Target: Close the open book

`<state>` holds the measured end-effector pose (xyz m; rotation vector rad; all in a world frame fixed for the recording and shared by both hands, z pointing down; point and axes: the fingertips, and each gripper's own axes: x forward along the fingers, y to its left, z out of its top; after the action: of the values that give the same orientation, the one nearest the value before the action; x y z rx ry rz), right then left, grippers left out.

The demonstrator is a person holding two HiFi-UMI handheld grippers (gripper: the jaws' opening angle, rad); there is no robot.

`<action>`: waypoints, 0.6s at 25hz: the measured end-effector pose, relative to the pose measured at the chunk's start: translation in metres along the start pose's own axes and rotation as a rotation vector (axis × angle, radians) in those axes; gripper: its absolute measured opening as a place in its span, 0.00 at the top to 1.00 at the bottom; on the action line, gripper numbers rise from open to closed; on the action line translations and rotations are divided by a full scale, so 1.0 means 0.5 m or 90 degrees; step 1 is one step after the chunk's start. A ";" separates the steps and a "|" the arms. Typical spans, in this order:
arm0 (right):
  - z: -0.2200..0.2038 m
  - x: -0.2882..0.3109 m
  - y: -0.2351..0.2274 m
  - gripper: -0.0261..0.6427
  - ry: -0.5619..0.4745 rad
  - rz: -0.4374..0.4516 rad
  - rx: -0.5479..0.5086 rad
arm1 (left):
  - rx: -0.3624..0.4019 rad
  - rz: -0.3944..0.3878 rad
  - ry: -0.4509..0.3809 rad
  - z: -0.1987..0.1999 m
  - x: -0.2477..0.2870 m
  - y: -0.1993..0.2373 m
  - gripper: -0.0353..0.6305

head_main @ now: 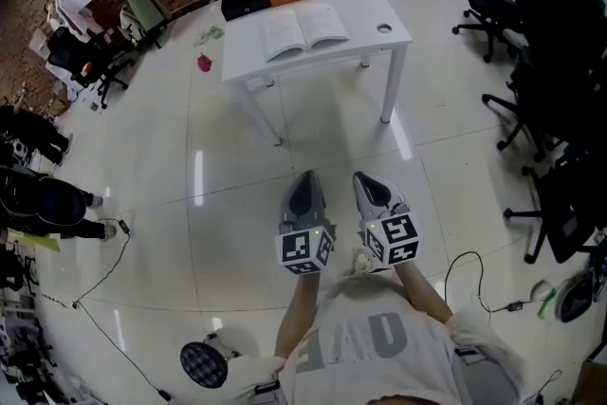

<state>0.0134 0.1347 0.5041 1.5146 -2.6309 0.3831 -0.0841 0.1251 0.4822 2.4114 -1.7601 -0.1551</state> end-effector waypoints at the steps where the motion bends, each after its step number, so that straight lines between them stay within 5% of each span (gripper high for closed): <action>1: 0.000 0.002 -0.001 0.96 -0.003 0.000 0.003 | 0.001 -0.001 0.001 -0.002 0.003 0.001 0.92; 15: -0.040 0.037 -0.087 0.95 0.023 -0.010 0.039 | -0.027 0.027 -0.003 -0.028 0.055 0.015 0.92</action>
<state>0.0403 0.1035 0.5346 1.5295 -2.6023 0.4888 -0.0803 0.0977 0.4974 2.3439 -1.7900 -0.1919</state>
